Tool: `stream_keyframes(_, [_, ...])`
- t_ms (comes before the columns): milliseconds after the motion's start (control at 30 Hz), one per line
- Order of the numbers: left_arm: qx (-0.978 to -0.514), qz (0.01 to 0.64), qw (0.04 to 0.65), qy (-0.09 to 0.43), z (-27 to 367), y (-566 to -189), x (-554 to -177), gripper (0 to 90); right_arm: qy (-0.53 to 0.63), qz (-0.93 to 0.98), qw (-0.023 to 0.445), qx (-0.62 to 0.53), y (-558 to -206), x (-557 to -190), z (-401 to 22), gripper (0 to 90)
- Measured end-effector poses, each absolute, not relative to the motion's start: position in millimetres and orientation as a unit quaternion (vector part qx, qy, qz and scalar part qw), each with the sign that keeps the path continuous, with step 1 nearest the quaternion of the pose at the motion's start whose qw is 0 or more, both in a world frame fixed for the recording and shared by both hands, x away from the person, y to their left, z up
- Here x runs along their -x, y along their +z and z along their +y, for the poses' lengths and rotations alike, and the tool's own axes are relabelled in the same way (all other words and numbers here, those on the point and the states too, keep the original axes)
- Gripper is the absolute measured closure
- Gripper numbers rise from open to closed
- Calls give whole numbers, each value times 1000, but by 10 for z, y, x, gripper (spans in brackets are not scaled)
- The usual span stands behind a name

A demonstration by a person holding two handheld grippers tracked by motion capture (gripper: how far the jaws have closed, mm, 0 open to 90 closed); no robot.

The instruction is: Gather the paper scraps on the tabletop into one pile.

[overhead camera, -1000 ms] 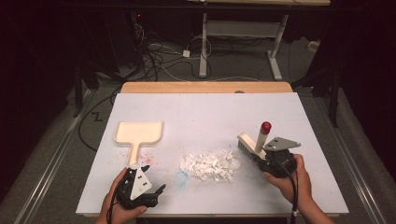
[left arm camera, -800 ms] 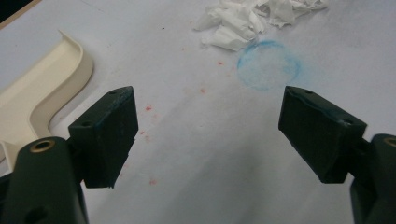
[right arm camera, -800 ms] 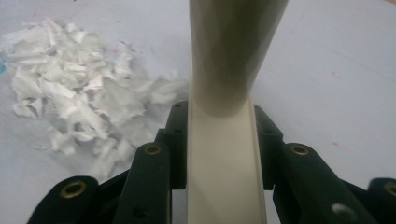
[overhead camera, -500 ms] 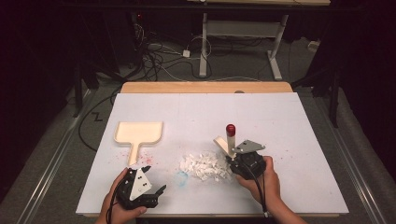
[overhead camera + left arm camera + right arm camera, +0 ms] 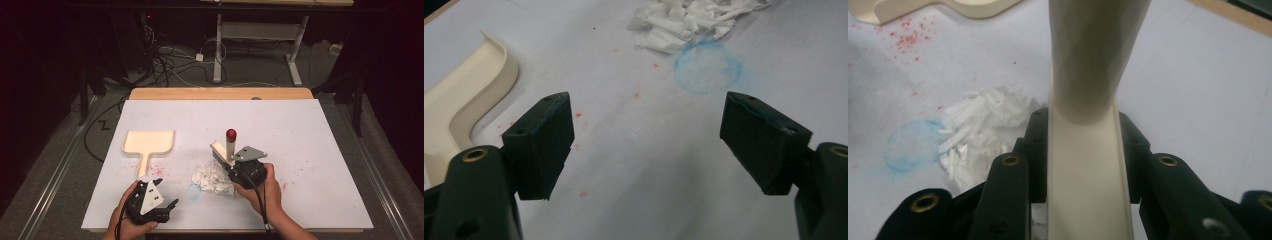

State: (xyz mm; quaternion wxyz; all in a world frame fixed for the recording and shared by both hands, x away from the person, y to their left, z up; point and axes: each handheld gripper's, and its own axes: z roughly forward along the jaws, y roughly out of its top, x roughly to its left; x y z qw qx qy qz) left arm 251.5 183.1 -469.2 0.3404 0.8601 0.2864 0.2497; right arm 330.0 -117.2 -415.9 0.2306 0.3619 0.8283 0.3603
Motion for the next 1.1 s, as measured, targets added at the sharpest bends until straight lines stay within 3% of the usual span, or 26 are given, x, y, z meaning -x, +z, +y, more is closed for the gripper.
stream_keyframes(367, [-864,282,330,254,1822,-4702,-2516,205,410,809,200,-371,-3890,-3222,-1788,679])
stream_keyframes(567, [-865,282,329,254,1827,-4700,-2508,205,402,793,220,-402,-3823,-3217,-2181,679])
stream_keyframes(933, [-869,277,323,253,1821,-4706,-2509,205,299,801,273,-441,-4170,-3529,-2269,679])
stream_keyframes(1100, [-870,278,322,250,1814,-4716,-2514,205,300,810,262,-431,-4241,-3513,-2075,678])
